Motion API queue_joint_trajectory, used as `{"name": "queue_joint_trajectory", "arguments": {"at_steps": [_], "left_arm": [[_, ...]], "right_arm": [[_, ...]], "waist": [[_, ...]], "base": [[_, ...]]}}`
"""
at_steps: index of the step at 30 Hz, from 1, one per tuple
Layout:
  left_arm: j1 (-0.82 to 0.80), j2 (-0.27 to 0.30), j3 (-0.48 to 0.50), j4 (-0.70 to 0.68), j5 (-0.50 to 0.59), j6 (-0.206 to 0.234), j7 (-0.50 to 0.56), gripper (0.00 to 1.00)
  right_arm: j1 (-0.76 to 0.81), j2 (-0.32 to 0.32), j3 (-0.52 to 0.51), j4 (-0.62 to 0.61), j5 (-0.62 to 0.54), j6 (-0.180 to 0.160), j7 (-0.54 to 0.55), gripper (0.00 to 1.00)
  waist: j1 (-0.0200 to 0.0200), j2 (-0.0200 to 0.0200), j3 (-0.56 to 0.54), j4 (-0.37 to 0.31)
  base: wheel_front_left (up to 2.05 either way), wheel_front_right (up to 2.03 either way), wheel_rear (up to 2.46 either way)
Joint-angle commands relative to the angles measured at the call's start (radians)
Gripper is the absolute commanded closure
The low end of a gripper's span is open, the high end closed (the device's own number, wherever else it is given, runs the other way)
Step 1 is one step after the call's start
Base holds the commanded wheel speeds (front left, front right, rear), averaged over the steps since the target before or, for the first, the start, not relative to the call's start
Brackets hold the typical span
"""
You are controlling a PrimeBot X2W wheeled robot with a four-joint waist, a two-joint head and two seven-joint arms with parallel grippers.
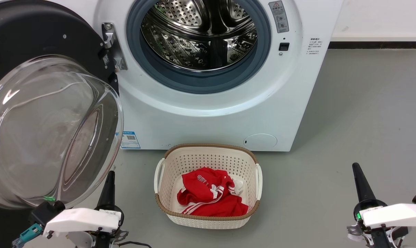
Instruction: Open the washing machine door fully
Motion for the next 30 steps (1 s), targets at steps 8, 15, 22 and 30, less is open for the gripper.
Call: {"name": "queue_joint_trajectory", "arguments": {"at_steps": [8, 15, 22, 30], "left_arm": [[-0.028, 0.001, 0.013, 0.003, -0.1, -0.017, 0.025, 1.0], [-0.033, 0.0, 0.021, 0.01, -0.17, -0.024, 0.042, 1.0], [-0.037, 0.0, 0.028, 0.017, -0.237, -0.031, 0.058, 1.0], [-0.04, 0.0, 0.035, 0.024, -0.307, -0.04, 0.075, 1.0]], "right_arm": [[-0.03, -0.005, -0.006, 0.004, 0.102, 0.0, 0.023, 1.0], [-0.037, -0.005, -0.01, 0.011, 0.17, 0.0, 0.039, 1.0], [-0.042, -0.004, -0.013, 0.017, 0.234, 0.0, 0.054, 1.0], [-0.049, -0.004, -0.016, 0.024, 0.303, 0.0, 0.071, 1.0]], "waist": [[0.0, 0.0, -0.002, 0.0], [0.0, 0.0, -0.003, 0.0], [0.0, 0.0, -0.005, 0.0], [0.0, 0.0, -0.007, 0.0]], "base": [[0.0, 0.0, 0.0], [0.0, 0.0, 0.0], [0.0, 0.0, 0.0], [0.0, 0.0, 0.0]]}}
